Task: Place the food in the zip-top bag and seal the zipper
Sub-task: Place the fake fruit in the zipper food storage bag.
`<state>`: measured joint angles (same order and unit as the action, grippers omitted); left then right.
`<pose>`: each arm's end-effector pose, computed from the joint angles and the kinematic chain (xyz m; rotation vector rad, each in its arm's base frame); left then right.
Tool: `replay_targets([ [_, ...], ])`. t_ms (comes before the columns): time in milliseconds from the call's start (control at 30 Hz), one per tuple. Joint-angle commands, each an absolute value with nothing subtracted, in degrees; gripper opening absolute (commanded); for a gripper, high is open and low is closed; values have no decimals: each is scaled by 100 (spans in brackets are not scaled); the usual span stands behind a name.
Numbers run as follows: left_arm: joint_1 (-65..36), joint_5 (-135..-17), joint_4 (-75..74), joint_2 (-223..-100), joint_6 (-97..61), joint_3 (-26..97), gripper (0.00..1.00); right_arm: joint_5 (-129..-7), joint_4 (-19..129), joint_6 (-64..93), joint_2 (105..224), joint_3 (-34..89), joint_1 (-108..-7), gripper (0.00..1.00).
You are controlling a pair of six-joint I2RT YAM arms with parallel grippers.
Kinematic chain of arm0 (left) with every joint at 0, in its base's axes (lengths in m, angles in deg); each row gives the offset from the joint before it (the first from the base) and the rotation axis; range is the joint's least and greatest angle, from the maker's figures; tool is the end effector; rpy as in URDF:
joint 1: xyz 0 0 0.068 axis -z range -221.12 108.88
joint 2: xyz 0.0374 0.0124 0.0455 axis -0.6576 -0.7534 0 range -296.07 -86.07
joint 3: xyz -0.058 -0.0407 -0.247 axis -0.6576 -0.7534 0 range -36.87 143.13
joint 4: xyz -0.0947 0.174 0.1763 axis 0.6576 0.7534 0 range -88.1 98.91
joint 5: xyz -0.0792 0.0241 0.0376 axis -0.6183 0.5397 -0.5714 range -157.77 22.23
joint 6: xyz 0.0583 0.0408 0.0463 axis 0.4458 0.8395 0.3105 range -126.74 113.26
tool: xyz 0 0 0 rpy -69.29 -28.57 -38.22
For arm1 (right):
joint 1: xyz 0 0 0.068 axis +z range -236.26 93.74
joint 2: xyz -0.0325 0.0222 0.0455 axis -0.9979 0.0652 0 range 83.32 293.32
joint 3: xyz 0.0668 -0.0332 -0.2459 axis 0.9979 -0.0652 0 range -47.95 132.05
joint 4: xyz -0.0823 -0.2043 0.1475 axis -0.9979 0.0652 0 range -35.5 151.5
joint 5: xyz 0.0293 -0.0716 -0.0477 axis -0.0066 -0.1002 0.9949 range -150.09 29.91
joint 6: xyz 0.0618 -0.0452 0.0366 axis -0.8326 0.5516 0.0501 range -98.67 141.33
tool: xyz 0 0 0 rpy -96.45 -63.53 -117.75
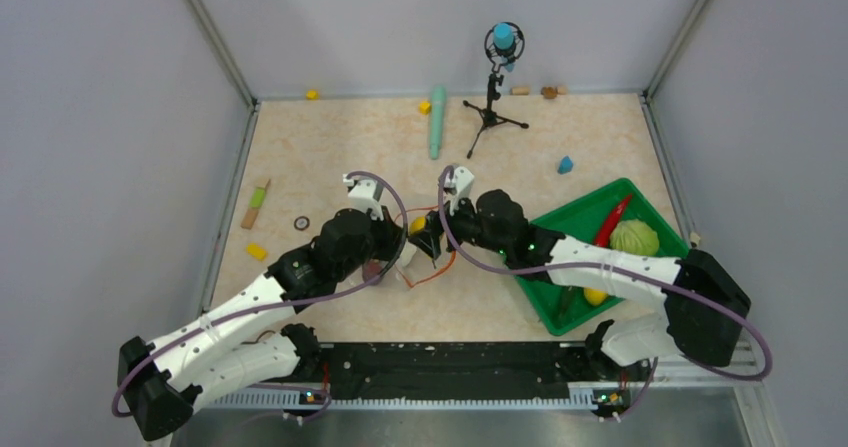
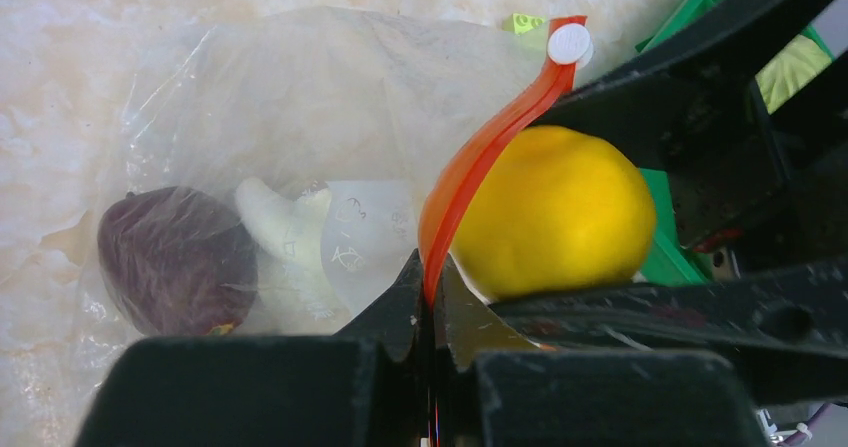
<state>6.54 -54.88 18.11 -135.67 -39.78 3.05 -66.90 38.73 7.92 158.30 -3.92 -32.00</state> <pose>0.1788 -0.1714 0.2553 0.1181 2.0715 -0.6611 0.1932 0.2835 0.2372 -0.7586 1.7842 0.9205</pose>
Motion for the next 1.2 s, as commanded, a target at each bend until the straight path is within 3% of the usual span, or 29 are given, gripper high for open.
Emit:
replay_targets([
  [0, 632, -5509, 1439, -13480, -4014, 250, 0, -5462, 3632, 199, 16174, 242, -3038, 47],
  [133, 629, -5488, 1430, -13487, -4018, 242, 0, -4599, 3838, -37, 16367, 410, -2828, 53],
  [233, 635, -5476, 1447, -13475, -4042, 245, 0, -4416, 3998, -38, 16516, 571, -2697, 61],
  [400, 627, -5303, 1505, -13433, -4150, 240, 0, -4237, 4258, 22, 16722, 806, -2515, 65],
  [733, 629, -5123, 1551, -13334, -4275, 213, 0, -4589, 4460, -45, 16623, 838, -2503, 95],
  [1167, 629, -5069, 1592, -13324, -4337, 215, 0, -4629, 4606, 122, 16196, 720, -2509, 99],
])
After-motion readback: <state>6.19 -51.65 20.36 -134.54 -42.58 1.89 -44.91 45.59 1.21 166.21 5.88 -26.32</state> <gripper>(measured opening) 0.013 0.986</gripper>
